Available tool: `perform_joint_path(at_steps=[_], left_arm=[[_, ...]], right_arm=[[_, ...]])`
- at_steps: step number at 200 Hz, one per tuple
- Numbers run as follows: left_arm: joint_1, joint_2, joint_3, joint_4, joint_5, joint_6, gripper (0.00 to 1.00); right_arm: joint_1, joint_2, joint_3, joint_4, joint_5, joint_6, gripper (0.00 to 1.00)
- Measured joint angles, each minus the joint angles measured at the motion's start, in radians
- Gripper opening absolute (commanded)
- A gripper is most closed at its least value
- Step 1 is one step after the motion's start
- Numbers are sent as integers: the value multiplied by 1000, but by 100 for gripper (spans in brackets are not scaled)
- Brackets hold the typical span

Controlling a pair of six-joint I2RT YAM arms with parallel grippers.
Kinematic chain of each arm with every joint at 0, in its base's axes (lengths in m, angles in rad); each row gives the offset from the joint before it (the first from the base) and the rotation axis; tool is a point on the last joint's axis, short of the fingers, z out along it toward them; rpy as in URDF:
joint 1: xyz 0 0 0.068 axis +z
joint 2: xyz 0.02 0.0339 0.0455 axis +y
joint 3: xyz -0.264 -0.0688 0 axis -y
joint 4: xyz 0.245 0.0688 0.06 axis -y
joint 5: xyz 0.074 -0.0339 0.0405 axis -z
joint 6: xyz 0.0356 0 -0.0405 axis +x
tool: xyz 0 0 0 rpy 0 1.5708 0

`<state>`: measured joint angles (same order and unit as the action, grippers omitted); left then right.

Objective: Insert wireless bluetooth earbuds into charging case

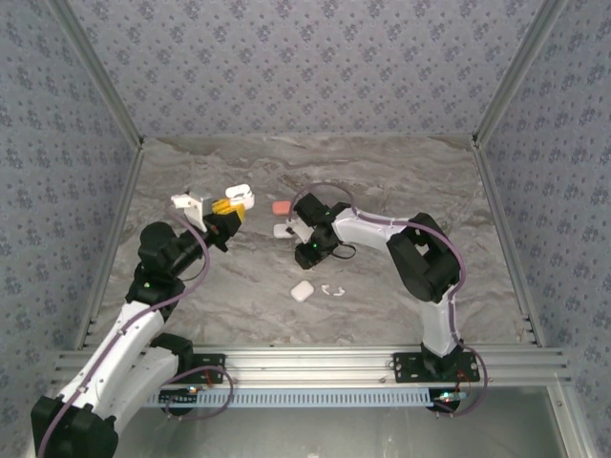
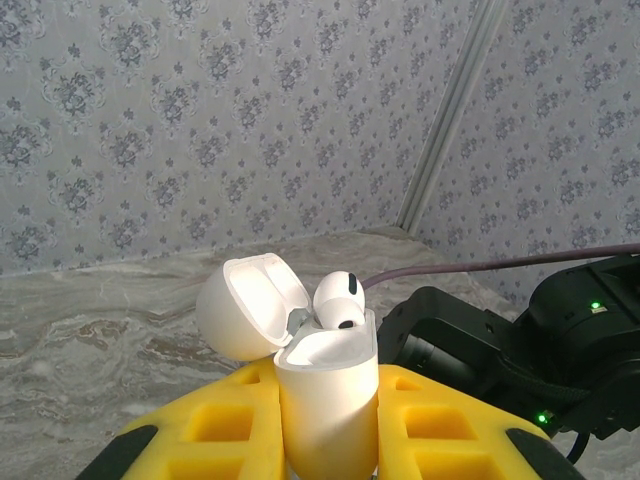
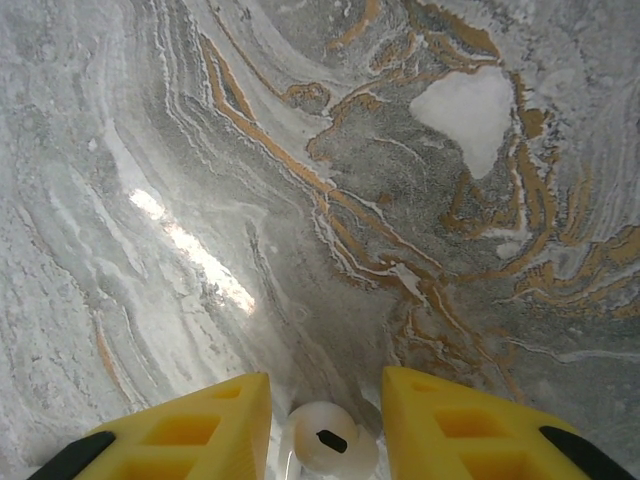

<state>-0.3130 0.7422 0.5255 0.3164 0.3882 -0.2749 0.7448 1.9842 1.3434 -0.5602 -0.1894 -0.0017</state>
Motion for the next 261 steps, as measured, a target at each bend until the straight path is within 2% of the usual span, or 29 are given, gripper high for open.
perform_joint_path(at_steps=[159,212,261], left_arm=[[0,-1,-7,-1,0,0,0],[0,-1,-7,-1,0,0,0],[0,0,-7,-1,0,0,0]], right_arm=[[0,-20,-31,-2,-1,-8,31],[-1,-28,-39,-10,-13,-14,36],[-12,-36,-51,-22,-39,-19,35]])
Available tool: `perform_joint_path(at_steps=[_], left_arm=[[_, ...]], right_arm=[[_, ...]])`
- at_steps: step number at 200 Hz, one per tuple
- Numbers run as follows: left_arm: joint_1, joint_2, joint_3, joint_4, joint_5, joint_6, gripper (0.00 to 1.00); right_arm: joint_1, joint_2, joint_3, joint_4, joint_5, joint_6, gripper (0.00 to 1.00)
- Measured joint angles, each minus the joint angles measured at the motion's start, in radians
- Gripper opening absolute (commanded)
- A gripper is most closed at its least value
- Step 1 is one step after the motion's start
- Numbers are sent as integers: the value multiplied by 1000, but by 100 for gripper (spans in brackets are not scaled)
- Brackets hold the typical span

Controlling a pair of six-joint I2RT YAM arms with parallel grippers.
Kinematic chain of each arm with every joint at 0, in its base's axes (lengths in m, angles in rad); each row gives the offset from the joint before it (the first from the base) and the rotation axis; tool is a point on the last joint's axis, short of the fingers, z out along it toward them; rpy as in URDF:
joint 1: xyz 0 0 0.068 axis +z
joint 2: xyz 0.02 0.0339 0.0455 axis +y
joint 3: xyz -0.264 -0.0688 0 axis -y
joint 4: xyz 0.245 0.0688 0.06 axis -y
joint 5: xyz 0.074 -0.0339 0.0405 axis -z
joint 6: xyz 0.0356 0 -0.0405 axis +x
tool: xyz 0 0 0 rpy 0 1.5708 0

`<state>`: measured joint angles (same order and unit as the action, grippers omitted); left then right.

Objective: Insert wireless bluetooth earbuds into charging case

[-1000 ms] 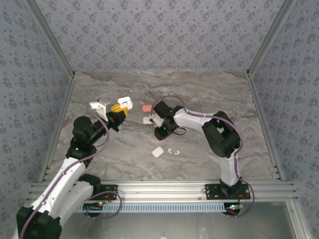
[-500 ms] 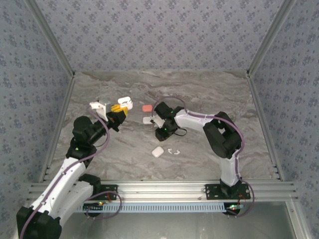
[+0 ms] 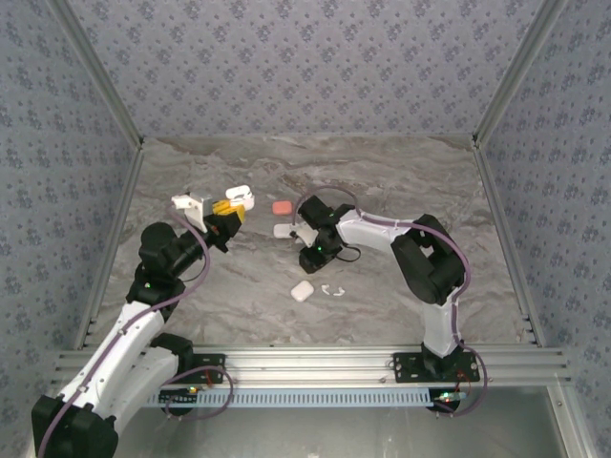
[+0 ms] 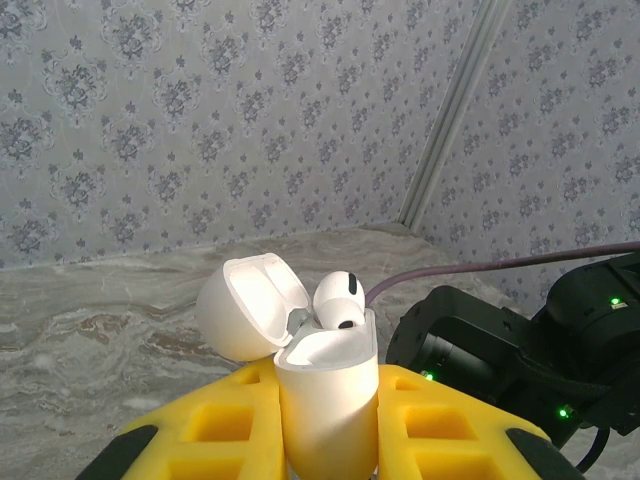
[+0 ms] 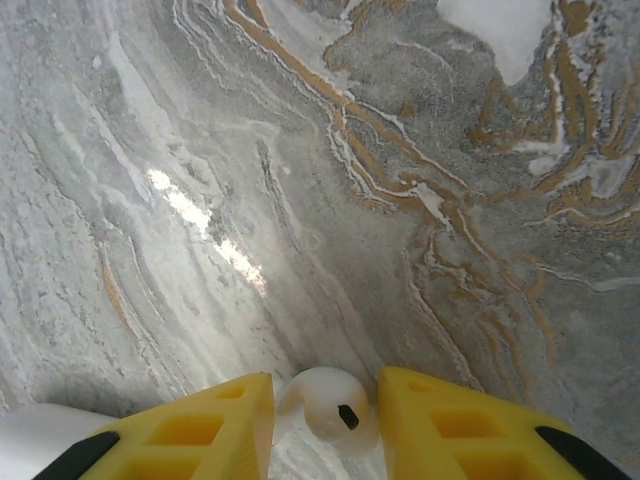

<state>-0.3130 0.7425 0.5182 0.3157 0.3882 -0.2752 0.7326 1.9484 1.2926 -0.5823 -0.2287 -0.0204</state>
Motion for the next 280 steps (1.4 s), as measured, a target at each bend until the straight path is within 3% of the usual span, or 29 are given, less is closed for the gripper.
perform_joint_path(at_steps=[84,145,174,224,280], left_arm=[[0,13,0,-2,0,0,0],[-1,19,0,-2,3,0,0],[-19,50,0,2,8,-7,0],[-122,142,2,48,13,-3,0],[-226,296,92,106,55,13,0]], right_arm=[[-8,-5,-6,-6,-15,-14,20],[-28,-48,-39,24,-23,1,18],[-69,-201,-92,41,-15,16,18],[-134,-527,-113,124,9,31,18],[-152,-728,-113,211,9,23,18]])
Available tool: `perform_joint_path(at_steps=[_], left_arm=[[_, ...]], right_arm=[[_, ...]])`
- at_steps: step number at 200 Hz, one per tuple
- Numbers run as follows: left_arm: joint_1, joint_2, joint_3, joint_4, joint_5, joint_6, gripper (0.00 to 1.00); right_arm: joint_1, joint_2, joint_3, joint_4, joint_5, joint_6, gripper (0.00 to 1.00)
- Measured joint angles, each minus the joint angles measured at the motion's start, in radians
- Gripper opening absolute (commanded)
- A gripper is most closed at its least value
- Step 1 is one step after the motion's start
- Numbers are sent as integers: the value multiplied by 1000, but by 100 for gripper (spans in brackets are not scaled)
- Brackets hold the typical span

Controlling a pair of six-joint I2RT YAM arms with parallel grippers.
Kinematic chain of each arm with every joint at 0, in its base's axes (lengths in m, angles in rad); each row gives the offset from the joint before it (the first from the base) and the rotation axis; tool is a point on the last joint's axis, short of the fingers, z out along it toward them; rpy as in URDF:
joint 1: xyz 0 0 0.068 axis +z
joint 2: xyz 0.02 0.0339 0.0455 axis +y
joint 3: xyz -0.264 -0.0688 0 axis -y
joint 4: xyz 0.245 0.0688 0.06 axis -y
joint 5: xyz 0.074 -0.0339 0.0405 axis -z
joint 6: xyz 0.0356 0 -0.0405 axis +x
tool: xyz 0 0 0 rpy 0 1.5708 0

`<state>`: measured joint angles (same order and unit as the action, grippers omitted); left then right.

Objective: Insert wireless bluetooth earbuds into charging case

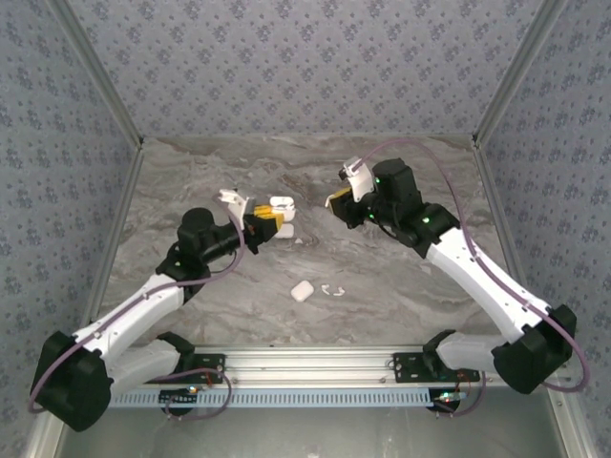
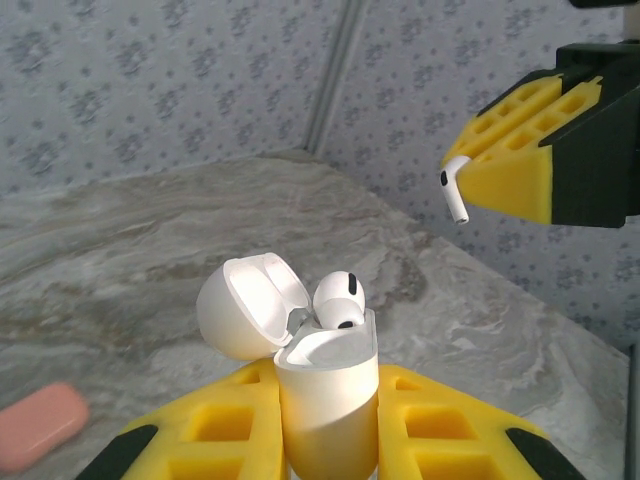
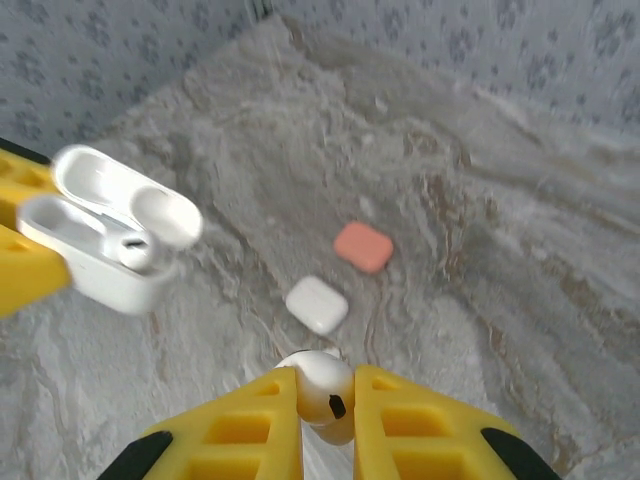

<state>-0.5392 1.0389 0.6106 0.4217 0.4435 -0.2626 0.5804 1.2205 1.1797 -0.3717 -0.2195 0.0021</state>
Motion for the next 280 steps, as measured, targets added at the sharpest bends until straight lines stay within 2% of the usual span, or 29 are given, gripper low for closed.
perform_joint_path(at_steps=[90,235,280], left_arm=[[-92,130,121,55,67,35,0],[-103,149,131,56,80,46,0],[-103,149,131,53,89,54,0]], right_arm=[[100,-34,36,55,43,-82,18],[163,49,72,44,93,-127,19],[157,50,77,23,38,-127,20]])
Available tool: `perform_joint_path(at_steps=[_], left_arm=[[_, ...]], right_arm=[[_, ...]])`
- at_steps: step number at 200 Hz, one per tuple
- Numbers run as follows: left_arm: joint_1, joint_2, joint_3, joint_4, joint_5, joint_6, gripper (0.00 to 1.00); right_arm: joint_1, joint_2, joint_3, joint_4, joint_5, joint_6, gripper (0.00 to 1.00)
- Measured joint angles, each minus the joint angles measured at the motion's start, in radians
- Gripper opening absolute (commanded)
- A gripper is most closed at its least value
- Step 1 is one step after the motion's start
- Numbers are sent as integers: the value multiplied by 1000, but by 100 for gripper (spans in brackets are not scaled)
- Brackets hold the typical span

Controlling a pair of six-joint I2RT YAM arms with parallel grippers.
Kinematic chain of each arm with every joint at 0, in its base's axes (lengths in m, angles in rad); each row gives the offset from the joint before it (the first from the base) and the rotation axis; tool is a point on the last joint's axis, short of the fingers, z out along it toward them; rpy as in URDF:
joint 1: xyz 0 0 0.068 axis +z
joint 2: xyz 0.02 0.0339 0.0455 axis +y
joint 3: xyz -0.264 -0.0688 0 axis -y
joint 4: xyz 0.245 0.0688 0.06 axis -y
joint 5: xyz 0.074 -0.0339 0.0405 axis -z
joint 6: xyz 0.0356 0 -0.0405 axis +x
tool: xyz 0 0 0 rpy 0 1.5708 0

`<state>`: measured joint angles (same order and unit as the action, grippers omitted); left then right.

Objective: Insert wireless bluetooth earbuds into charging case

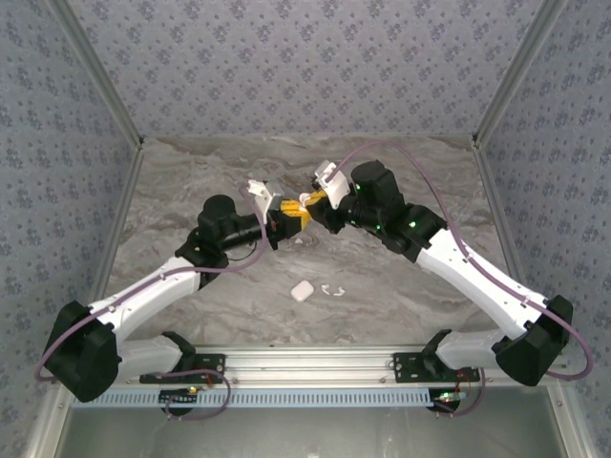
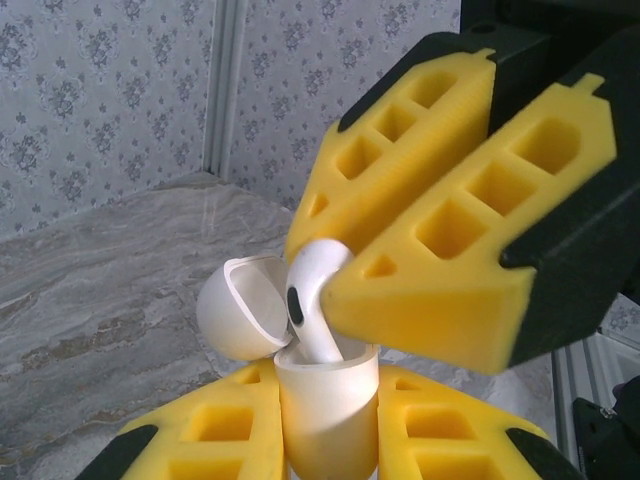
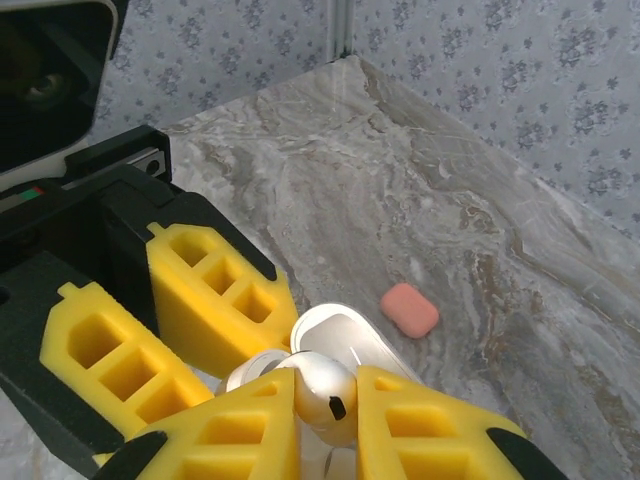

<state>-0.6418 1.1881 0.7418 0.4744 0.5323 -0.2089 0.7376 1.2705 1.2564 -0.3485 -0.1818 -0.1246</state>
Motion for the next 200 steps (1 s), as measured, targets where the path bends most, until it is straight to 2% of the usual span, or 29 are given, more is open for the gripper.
perform_joint_path(at_steps=[56,154,180,200], left_arm=[[-6,0,0,0,6,2,0],[-6,0,0,1,3,2,0],[-6,0,0,1,3,2,0],[-6,-1,0,1,3,2,0]], right_arm=[[-59,0,3,-27,-134,20,24],[-136,0,27,-37,-286,103,44],[-180,-4,39,-28,-299,151,56],[-236,-14,37,-21,-314,199,73]])
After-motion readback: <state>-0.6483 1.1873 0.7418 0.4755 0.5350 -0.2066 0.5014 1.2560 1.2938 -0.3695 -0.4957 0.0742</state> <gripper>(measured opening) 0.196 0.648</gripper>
